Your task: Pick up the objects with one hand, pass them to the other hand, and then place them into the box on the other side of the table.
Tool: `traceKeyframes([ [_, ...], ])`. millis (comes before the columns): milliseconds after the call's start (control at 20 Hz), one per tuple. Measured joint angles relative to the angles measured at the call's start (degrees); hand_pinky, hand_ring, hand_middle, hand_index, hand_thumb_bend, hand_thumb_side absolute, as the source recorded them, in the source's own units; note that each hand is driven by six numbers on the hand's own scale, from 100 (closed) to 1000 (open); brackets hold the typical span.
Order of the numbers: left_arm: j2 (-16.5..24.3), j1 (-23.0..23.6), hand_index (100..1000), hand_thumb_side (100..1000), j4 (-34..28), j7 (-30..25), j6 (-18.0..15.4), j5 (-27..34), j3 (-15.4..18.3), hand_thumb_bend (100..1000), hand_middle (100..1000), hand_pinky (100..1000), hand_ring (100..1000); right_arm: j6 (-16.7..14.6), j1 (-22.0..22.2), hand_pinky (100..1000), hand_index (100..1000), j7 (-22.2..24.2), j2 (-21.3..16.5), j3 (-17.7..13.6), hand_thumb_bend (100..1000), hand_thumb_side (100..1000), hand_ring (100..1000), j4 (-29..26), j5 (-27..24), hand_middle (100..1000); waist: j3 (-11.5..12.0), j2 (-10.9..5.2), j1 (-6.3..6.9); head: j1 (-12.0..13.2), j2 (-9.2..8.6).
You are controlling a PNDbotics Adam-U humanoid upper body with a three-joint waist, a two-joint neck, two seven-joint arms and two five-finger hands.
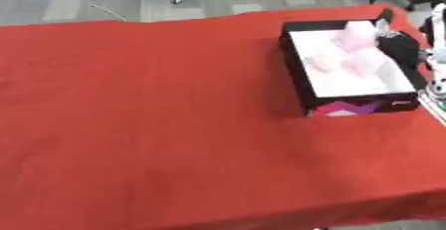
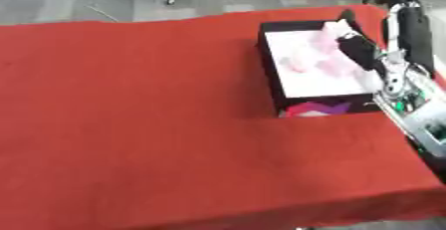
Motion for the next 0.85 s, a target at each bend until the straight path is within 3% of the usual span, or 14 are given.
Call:
traceKeyframes([
  [200,-1.41,0.94,724,800,-0.84,2.43,-0.97,-1.31,-0.23,100,680,740,693,-4.38,0.25,624,855,-4.38,9.01,3.84,100,462,989,-0.66,8.92,731,-0.83,-0.17,-0.04,5.92,0.0],
  [400,-2.24,2.18,729,828,-0.93,4.17,-1.27,-1.35,-0.94,100,683,740,695,-6.5,0.16,600,832,-6.5,15.88,6.87,100,489,983,-0.88,13.11,693,-1.33,-0.46,-0.11,9.98,0.0],
  [650,-2.97,3.15,755,865,-0.8,4.41,-1.12,-1.17,-1.95,100,686,739,695,-7.05,0.82,581,819,-7.05,22.48,8.83,100,506,988,-0.9,14.12,673,-1.71,-0.31,-0.42,12.06,0.0],
  [850,-3.13,3.81,779,902,0.34,3.99,-0.75,-0.4,-2.89,100,692,739,699,-6.65,1.81,576,816,-6.65,25.25,9.88,100,499,987,-0.91,15.01,666,-1.72,0.11,-0.51,11.9,0.0],
])
